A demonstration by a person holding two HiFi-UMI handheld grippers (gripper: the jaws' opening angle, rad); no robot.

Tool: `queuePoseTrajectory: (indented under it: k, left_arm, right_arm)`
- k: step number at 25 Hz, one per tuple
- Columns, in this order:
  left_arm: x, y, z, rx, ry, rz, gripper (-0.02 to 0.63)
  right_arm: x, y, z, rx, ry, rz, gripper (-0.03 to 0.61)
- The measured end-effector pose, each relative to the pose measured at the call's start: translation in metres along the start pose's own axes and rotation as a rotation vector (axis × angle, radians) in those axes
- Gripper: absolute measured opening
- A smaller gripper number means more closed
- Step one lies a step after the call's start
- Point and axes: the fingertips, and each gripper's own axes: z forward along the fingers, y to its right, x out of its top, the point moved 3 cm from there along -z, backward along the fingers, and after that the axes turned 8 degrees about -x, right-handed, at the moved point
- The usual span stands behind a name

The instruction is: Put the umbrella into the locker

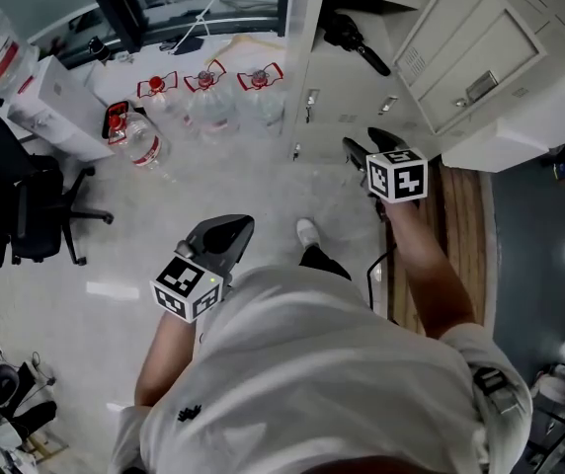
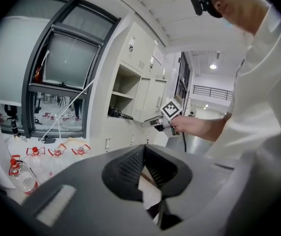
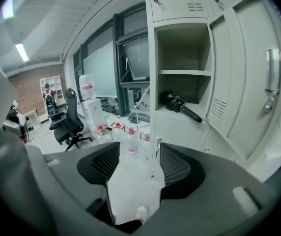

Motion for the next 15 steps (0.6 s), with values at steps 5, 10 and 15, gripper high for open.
queuePoseTrajectory:
  k: [5, 10, 15]
  left_arm:
    - [-0.009, 0.006, -0.011, -0.006, 0.012, -0.015, 0.055]
    - [-0.020, 0.016, -0.012, -0.016, -0.002, 0.000, 0.055]
    - [-0.028, 0.024, -0.013, -0.032, -0.007, 0.001, 0.055]
  right_arm:
    - [-0.026, -0.025, -0.033, 0.017, 0.018, 0.029, 0.244]
    - [-0.054, -0.041, -0.059, 0.032, 0.025, 0.056, 0.221]
    - [-0.076, -0.057, -0.080, 0.051, 0.021, 0.064, 0.206]
